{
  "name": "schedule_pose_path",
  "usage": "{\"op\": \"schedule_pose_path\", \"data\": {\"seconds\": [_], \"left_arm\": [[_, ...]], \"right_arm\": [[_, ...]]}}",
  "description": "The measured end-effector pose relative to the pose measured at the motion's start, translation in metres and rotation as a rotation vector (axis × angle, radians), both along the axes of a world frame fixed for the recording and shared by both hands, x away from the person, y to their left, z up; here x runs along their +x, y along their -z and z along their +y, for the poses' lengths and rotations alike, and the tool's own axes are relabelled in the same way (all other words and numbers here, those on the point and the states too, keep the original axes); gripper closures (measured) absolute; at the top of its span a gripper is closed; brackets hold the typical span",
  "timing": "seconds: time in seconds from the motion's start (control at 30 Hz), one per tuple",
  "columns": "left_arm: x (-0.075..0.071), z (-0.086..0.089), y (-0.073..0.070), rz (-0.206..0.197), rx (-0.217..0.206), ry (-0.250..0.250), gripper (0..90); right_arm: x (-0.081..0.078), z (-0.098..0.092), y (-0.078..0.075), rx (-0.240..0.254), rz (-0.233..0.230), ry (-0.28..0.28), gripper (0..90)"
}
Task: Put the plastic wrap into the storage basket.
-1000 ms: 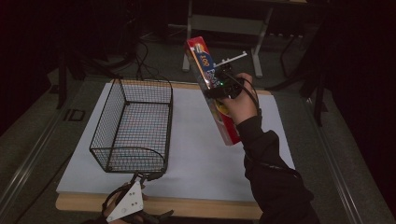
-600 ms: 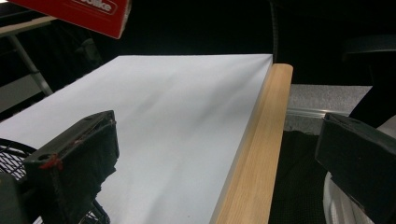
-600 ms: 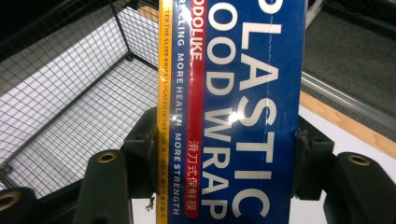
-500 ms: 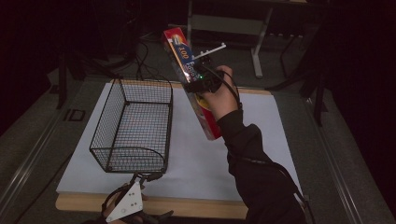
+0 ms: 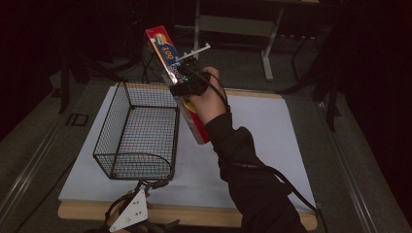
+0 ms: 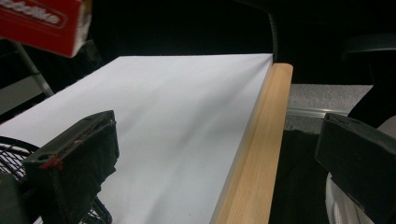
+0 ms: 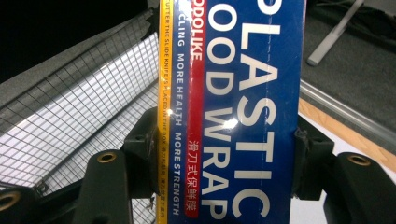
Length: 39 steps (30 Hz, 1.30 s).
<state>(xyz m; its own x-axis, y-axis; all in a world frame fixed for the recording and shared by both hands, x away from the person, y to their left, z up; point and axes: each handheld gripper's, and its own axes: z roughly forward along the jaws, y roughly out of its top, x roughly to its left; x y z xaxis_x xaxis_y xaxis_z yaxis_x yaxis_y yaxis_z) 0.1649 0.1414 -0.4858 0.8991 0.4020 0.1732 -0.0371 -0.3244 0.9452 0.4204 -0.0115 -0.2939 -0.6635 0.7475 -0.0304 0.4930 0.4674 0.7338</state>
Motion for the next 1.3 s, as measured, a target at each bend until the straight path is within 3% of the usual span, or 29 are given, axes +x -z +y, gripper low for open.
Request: {"op": "schedule_pose_path", "data": {"seconds": [0.27,0.57,0.67,0.8,0.9,1.0,1.1,1.3], "left_arm": [[0.000,0.001,0.000,-0.004,-0.001,-0.004,0.0],[-0.001,0.000,0.000,-0.001,0.004,0.001,0.0],[-0.001,0.000,0.000,-0.002,0.004,0.003,0.0],[-0.002,0.001,0.000,-0.002,0.002,0.000,0.0],[-0.002,0.002,0.000,-0.003,0.002,0.000,0.0],[-0.001,0.002,0.000,-0.002,0.002,0.001,0.0],[-0.002,0.001,0.000,0.002,-0.001,0.003,0.0],[-0.001,0.000,0.001,0.005,0.017,0.006,0.0]], "right_arm": [[-0.002,0.025,0.004,0.025,-0.015,-0.032,39.6],[-0.002,0.048,0.015,0.092,-0.013,-0.055,39.6],[-0.002,0.062,0.029,0.125,-0.014,-0.054,39.6],[-0.001,0.075,0.039,0.127,-0.014,-0.053,39.5],[-0.001,0.083,0.046,0.159,0.015,-0.055,39.5],[-0.003,0.094,0.053,0.146,0.017,-0.060,39.5],[-0.005,0.102,0.059,0.166,0.033,-0.065,39.5],[-0.005,0.107,0.073,0.162,0.046,-0.047,39.5]]}}
